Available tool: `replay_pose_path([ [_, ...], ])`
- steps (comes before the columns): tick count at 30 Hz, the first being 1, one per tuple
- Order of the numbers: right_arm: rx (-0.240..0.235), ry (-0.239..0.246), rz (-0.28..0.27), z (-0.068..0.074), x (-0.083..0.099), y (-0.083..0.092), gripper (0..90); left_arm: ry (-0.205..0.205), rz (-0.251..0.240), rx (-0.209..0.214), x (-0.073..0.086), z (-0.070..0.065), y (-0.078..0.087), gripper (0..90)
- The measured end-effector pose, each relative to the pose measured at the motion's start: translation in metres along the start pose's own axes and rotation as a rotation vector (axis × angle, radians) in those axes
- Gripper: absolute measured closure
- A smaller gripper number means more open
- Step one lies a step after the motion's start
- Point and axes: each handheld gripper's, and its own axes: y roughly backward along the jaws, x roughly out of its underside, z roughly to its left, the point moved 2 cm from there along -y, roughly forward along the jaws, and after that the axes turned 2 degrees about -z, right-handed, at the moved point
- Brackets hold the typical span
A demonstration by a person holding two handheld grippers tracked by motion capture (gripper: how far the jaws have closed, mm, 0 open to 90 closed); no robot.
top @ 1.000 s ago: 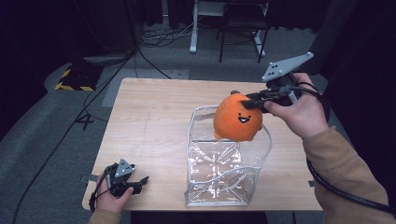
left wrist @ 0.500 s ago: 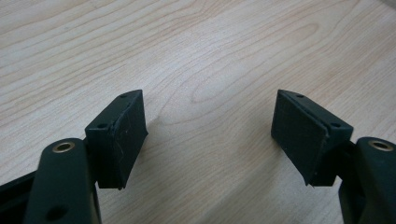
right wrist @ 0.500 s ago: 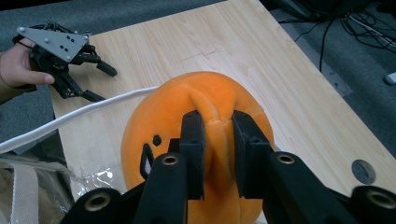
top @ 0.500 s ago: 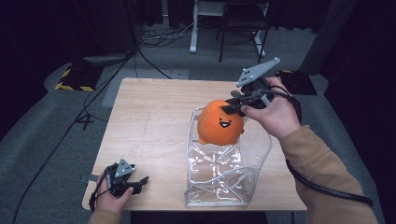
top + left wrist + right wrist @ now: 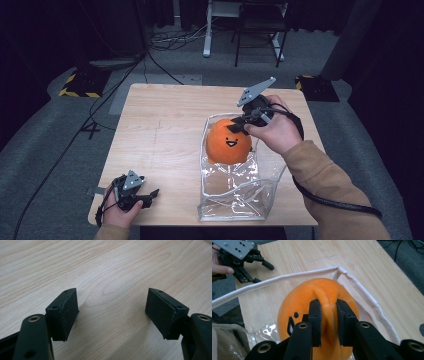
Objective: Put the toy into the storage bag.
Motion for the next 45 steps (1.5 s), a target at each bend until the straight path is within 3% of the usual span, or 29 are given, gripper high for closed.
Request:
replay_pose_path([
  [14, -0.038, 0.0, 0.017, 0.004, 0.013, -0.031, 76.0, 0.0, 0.0, 0.0, 0.0, 0.0, 0.0, 26.9],
  [28, -0.062, -0.012, 0.106, 0.009, 0.032, -0.065, 74.5, -0.001, 0.0, 0.0, 0.0, 0.0, 0.0, 26.9],
  [45, -0.075, -0.007, 0.21, 0.009, 0.042, -0.084, 71.1, 0.0, 0.0, 0.0, 0.0, 0.0, 0.0, 26.9],
])
